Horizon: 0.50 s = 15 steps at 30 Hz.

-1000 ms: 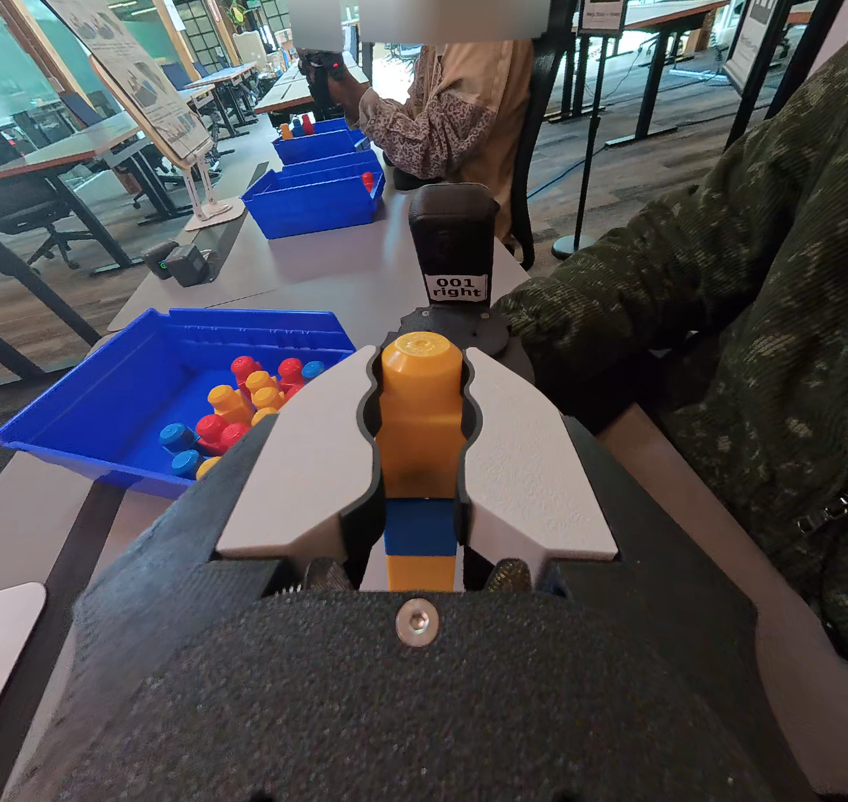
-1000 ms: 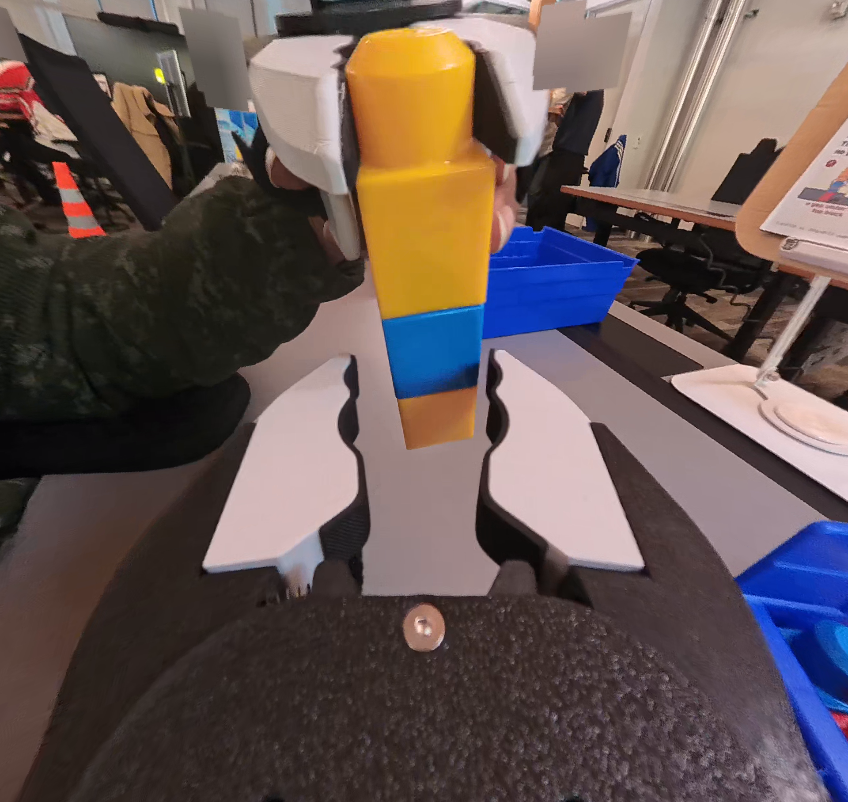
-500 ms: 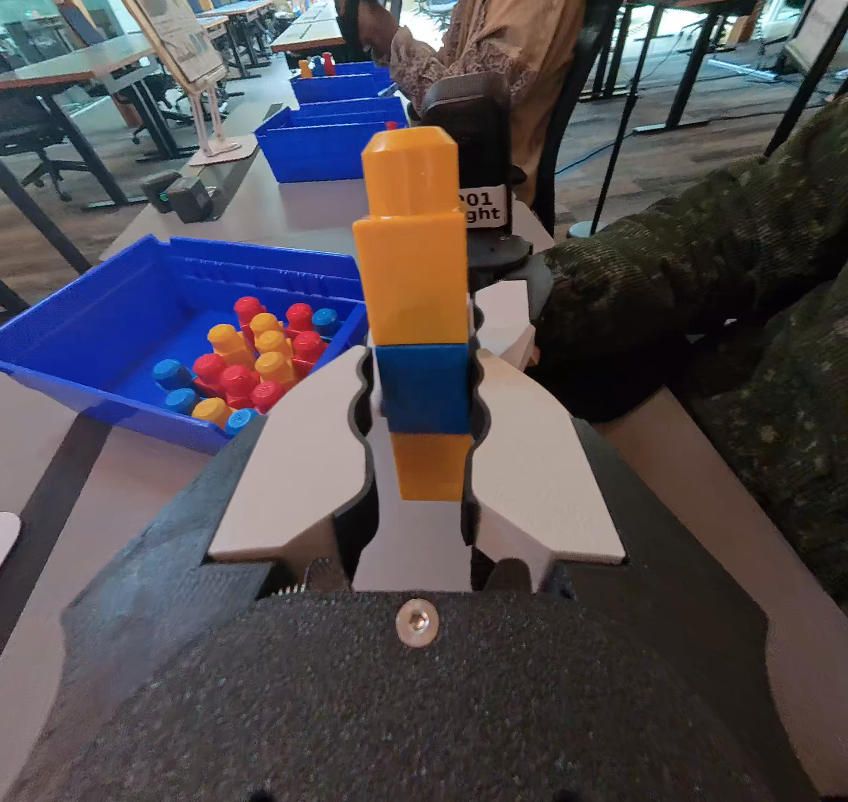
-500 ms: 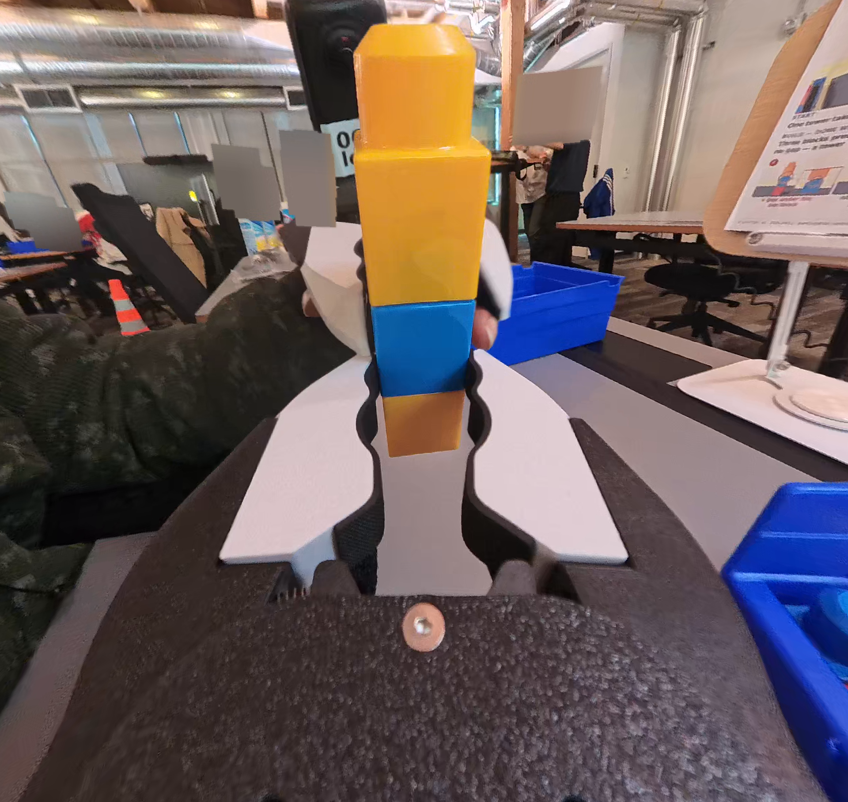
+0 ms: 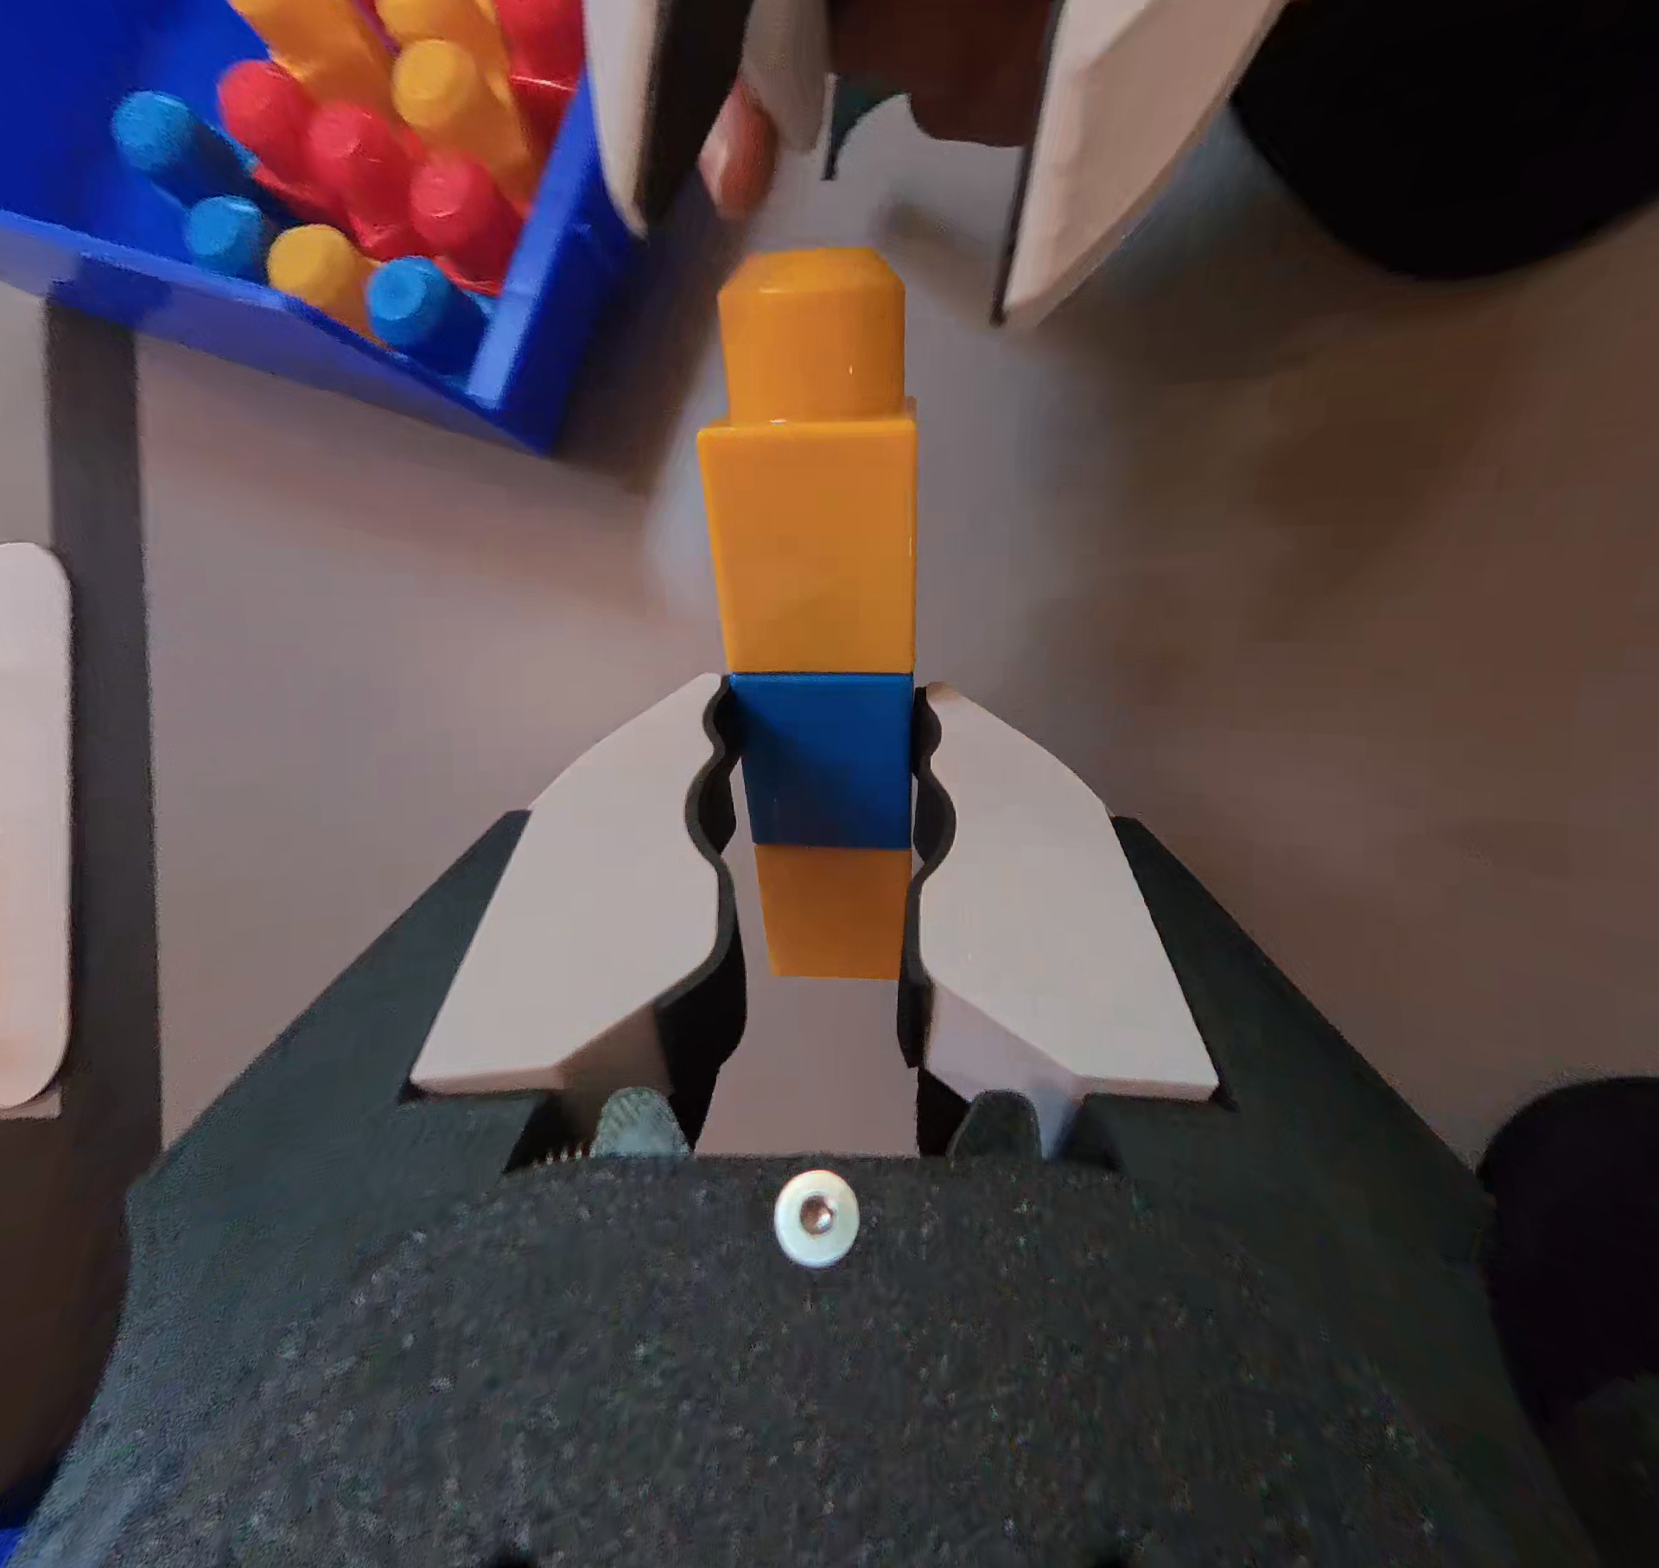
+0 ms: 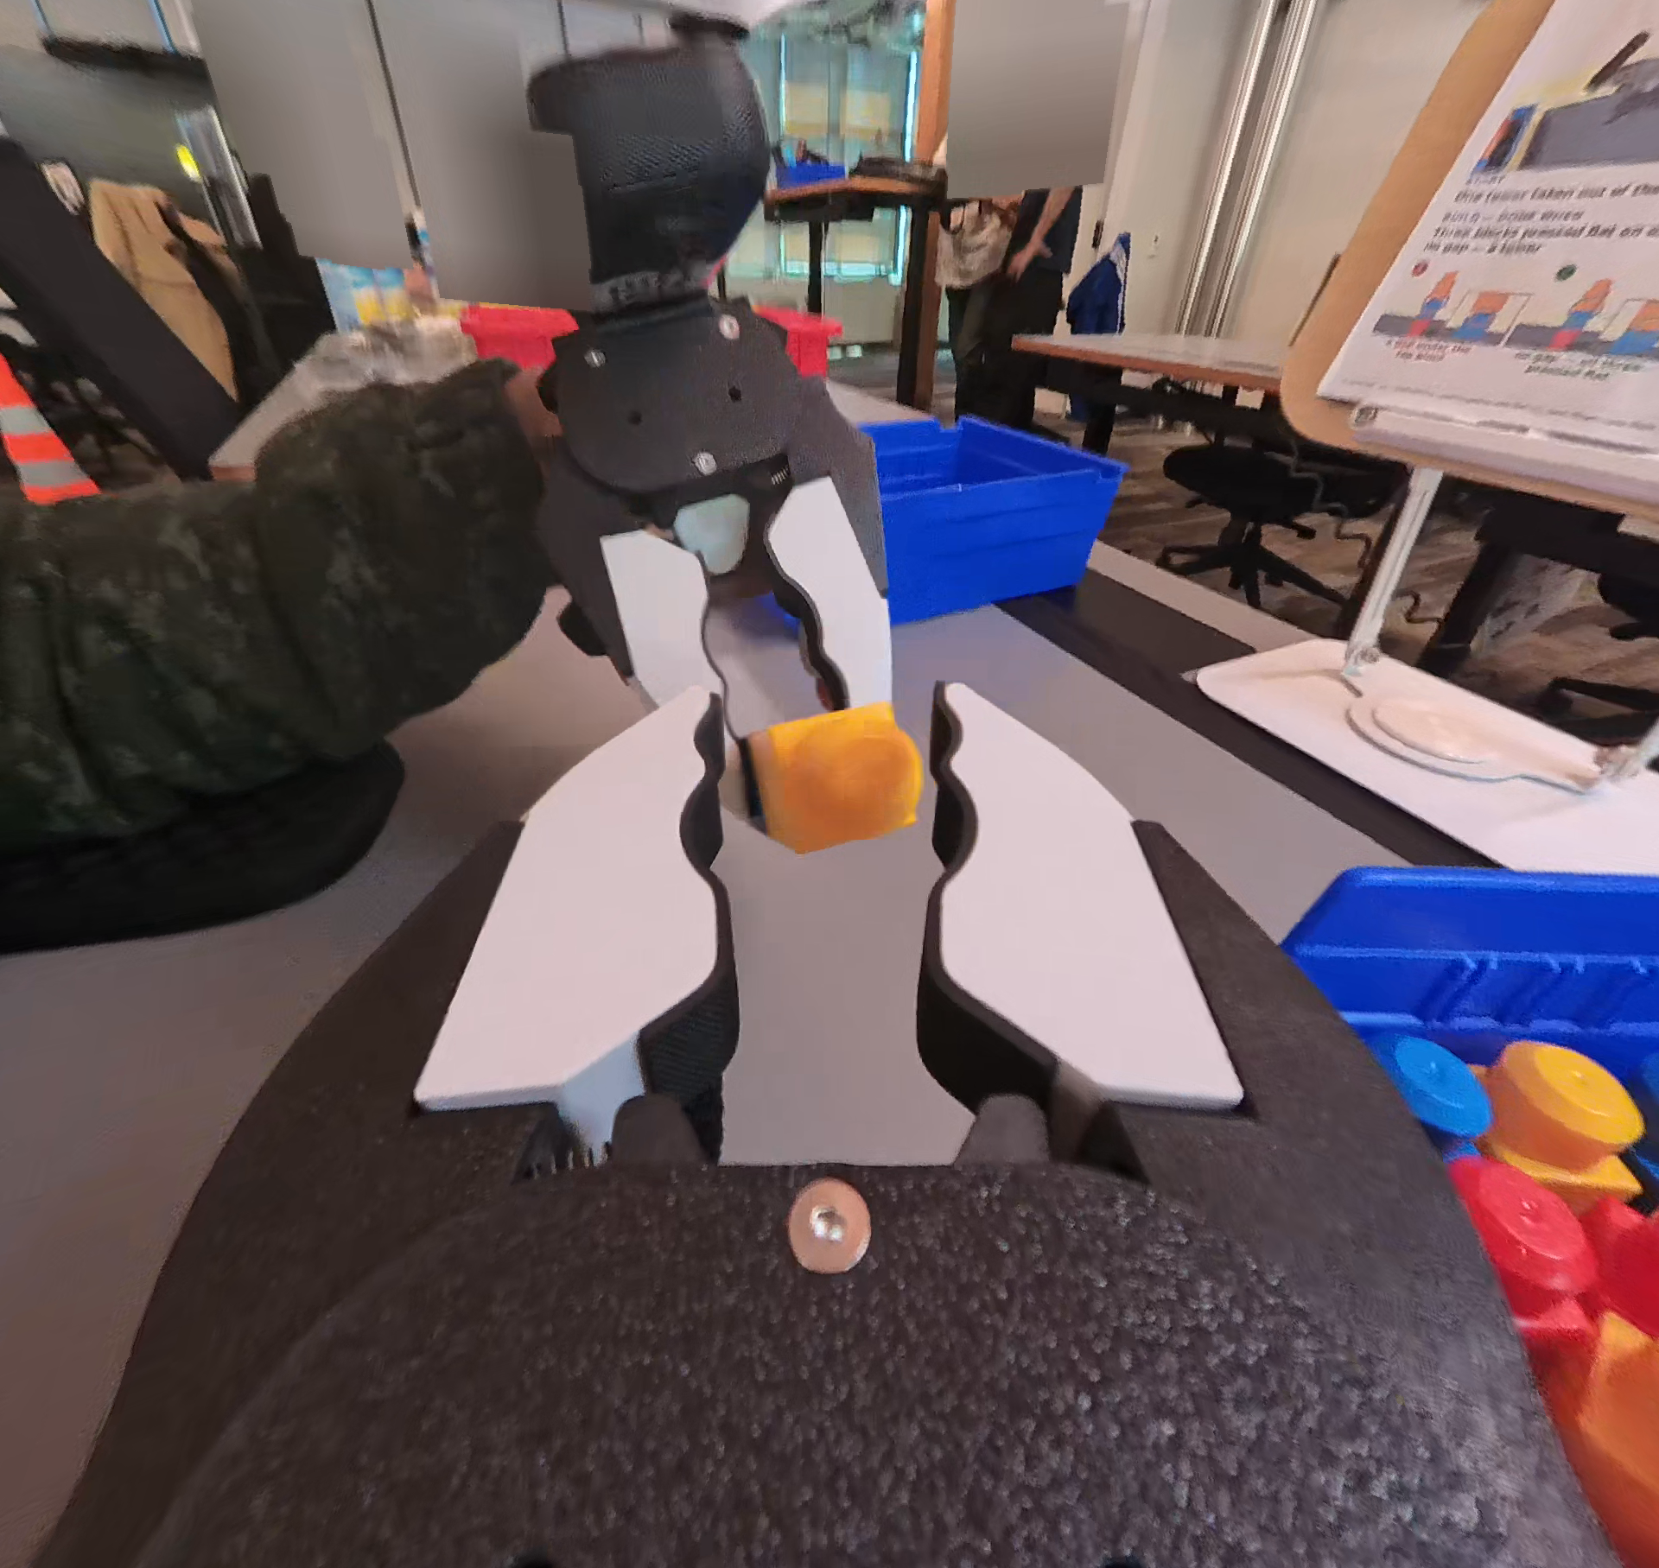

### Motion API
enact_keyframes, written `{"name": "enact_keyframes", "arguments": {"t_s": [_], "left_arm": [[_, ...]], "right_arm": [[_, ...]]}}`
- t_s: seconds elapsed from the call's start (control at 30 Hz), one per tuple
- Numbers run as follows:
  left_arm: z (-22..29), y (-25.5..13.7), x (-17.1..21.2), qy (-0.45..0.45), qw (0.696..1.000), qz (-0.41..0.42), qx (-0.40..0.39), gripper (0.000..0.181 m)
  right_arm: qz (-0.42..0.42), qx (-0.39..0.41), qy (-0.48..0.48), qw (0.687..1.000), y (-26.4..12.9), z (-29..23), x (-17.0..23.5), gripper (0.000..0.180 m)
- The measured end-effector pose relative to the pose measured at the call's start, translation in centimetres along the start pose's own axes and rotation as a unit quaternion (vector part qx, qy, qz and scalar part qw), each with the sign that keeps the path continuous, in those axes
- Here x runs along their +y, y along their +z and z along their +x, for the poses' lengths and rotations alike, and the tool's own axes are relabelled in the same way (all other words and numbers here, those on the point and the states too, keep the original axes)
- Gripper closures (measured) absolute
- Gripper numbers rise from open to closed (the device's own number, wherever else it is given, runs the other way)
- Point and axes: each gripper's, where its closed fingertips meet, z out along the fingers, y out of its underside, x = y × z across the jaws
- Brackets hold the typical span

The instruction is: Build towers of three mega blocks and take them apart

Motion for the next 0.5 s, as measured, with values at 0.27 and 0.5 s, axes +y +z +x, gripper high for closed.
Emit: {"name": "enact_keyframes", "arguments": {"t_s": [0.27,0.5], "left_arm": [[0.9,0.0,1.1,0.018,0.999,-0.039,0.014,0.144],[1.7,1.0,1.9,0.035,0.996,-0.082,0.027,0.144]], "right_arm": [[-0.092,-0.043,-0.017,0.995,0.2,-0.8,3.4,0.137],[-0.149,-0.062,-0.048,0.986,0.4,-1.6,5.7,0.15]]}}
